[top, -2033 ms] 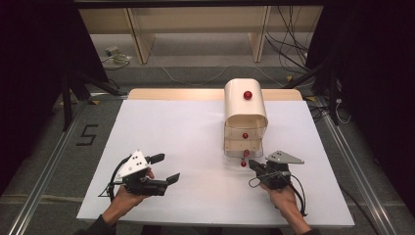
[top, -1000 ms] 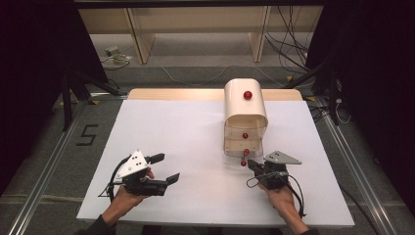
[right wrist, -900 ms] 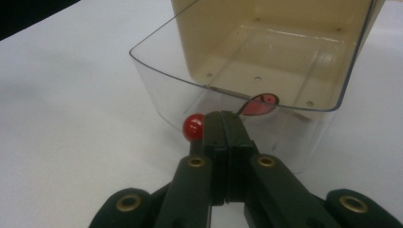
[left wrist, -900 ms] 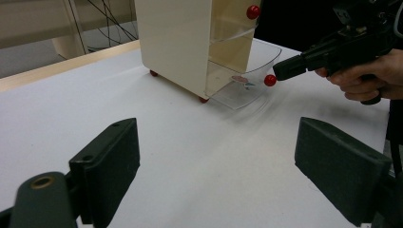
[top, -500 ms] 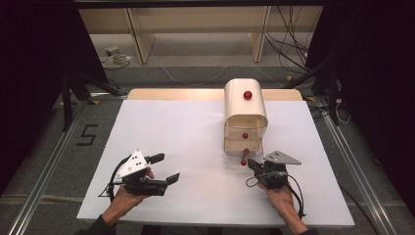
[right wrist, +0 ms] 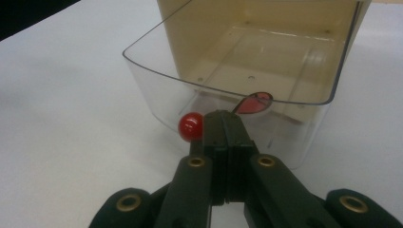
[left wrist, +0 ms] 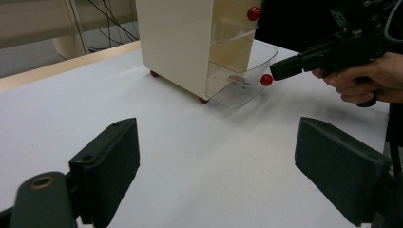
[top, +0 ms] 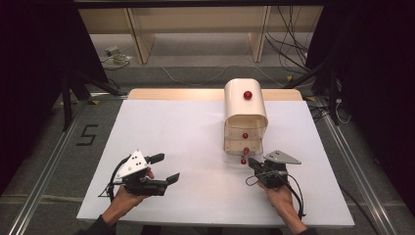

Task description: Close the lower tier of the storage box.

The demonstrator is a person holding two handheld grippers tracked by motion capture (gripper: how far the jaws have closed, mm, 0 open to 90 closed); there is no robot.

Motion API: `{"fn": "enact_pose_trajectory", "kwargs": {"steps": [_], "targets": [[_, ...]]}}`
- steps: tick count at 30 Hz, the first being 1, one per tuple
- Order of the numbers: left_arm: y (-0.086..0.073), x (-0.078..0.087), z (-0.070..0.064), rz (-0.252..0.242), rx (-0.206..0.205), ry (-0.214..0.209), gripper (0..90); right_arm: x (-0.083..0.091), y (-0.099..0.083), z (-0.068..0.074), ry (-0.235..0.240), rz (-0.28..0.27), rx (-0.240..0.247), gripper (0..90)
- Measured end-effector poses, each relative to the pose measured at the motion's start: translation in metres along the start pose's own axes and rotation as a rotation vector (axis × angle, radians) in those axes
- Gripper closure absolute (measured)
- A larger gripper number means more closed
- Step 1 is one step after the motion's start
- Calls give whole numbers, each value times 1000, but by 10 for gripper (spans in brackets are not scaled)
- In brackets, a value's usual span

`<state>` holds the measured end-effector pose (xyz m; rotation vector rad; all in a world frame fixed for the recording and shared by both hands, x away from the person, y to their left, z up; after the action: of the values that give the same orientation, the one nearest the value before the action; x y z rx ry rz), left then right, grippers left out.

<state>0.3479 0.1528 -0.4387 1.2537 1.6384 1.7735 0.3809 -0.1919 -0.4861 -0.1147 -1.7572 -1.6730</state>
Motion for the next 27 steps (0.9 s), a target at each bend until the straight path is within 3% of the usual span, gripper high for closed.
{"fn": "enact_pose_trajectory", "kwargs": {"steps": [27], "targets": [[0, 0, 0, -8, 5, -1, 148, -5, 0, 1, -13, -8, 3, 900]]}}
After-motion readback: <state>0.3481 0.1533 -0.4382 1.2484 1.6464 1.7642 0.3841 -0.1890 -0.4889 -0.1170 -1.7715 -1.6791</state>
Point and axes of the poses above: each handheld gripper's, and its own axes: x roughly backward along the jaws, y roughly out of its top, z roughly to its left, the point moved 4 cm from there along -x, roughly forward along the jaws, and after that the axes turned 5 degrees about -y, right-handed, at the moved point
